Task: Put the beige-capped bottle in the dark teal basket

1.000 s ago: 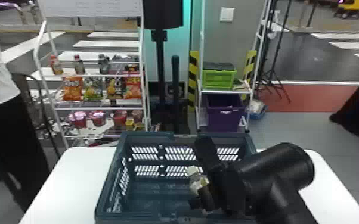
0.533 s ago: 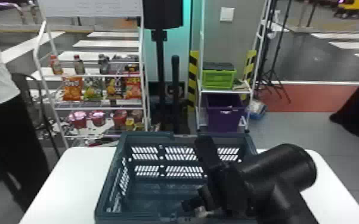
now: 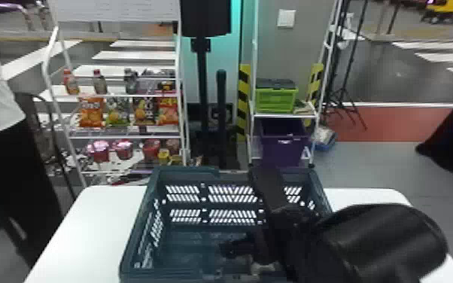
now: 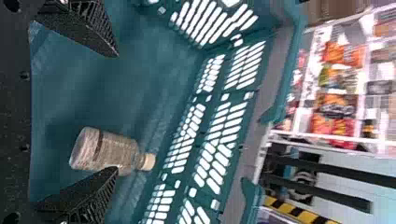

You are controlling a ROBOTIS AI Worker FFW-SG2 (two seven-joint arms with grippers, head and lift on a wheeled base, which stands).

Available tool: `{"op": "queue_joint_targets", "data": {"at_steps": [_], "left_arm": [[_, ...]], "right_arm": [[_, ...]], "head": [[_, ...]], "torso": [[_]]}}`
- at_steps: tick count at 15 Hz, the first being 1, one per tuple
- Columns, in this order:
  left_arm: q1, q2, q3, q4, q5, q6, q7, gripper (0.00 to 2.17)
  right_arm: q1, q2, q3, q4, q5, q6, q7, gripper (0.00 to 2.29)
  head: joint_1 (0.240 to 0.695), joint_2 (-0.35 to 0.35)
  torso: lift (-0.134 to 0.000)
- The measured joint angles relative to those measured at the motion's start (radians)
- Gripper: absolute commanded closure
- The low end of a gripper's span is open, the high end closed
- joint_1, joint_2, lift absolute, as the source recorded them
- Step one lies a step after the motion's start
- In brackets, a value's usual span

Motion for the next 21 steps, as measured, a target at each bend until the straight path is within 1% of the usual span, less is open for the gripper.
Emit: {"op": "queue_joint_targets", "data": {"at_steps": [1,3,6,8,10,13,16,19,21], "left_arm": [[-0.001,0.000,0.000,-0.002,0.000,0.000,0.000,0.15],[-0.003,-0.001,-0.001,-0.002,0.001,0.000,0.000,0.15],[-0.005,-0.002,-0.005,-0.002,0.000,0.000,0.000,0.16],[-0.004,-0.004,-0.006,-0.003,0.000,0.000,0.000,0.16],[-0.004,-0.005,-0.008,-0.007,-0.002,0.000,0.001,0.16],[-0.007,-0.008,-0.012,-0.010,-0.004,0.007,0.002,0.16],[-0.008,-0.010,-0.017,-0.013,-0.007,0.016,0.003,0.16],[-0.012,-0.011,-0.027,-0.019,-0.012,0.026,0.004,0.16],[-0.013,-0.011,-0.029,-0.021,-0.013,0.029,0.006,0.16]], "right_arm": [[0.047,-0.006,-0.012,-0.058,0.000,-0.039,0.003,0.01],[0.142,-0.032,-0.048,-0.162,-0.005,-0.105,0.006,0.01],[0.318,-0.088,-0.122,-0.279,-0.029,-0.279,0.009,0.01],[0.466,-0.119,-0.193,-0.322,-0.067,-0.507,0.014,0.01],[0.599,-0.137,-0.259,-0.332,-0.101,-0.738,0.038,0.01],[0.765,-0.141,-0.334,-0.309,-0.128,-1.034,0.073,0.01],[0.886,-0.139,-0.359,-0.244,-0.128,-1.286,0.102,0.01],[0.951,-0.133,-0.359,-0.162,-0.112,-1.456,0.129,0.01],[0.984,-0.130,-0.358,-0.122,-0.106,-1.533,0.135,0.01]], "head": [[0.499,0.000],[0.499,0.000],[0.499,0.000],[0.499,0.000],[0.499,0.000],[0.499,0.000],[0.499,0.000],[0.499,0.000],[0.499,0.000]], "torso": [[0.000],[0.000],[0.000],[0.000],[0.000],[0.000],[0.000],[0.000],[0.000]]}}
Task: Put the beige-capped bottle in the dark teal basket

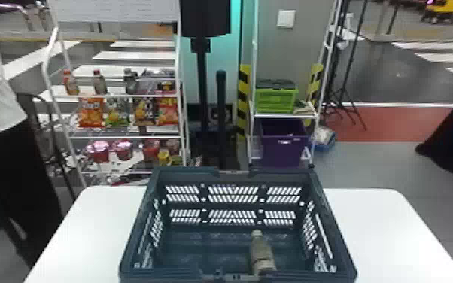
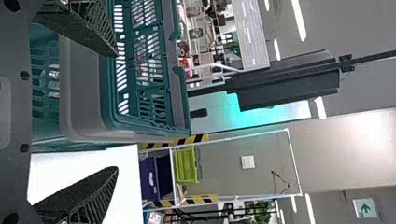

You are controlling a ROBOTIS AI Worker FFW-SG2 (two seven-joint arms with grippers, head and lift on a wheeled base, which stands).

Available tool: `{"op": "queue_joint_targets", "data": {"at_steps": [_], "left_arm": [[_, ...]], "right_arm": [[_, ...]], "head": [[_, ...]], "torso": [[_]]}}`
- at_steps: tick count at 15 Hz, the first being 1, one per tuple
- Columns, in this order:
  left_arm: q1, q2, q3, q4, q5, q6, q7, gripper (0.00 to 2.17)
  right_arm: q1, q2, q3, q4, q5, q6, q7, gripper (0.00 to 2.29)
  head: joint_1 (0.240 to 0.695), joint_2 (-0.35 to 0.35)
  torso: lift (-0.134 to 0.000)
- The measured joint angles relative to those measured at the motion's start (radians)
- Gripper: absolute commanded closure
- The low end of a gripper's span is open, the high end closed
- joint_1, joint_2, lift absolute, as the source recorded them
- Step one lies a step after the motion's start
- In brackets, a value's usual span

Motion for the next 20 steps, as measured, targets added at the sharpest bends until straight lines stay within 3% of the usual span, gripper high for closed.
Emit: {"op": "queue_joint_targets", "data": {"at_steps": [8,20], "left_arm": [[0.002,0.000,-0.004,-0.004,-0.004,0.001,0.003,0.16],[0.008,0.002,-0.011,-0.016,-0.014,0.012,0.008,0.16]], "right_arm": [[0.086,0.012,-0.005,0.111,0.024,-0.254,0.027,0.01],[0.110,0.016,-0.009,0.131,0.025,-0.268,0.041,0.03]], "head": [[0.499,0.000],[0.499,0.000]], "torso": [[0.000],[0.000]]}}
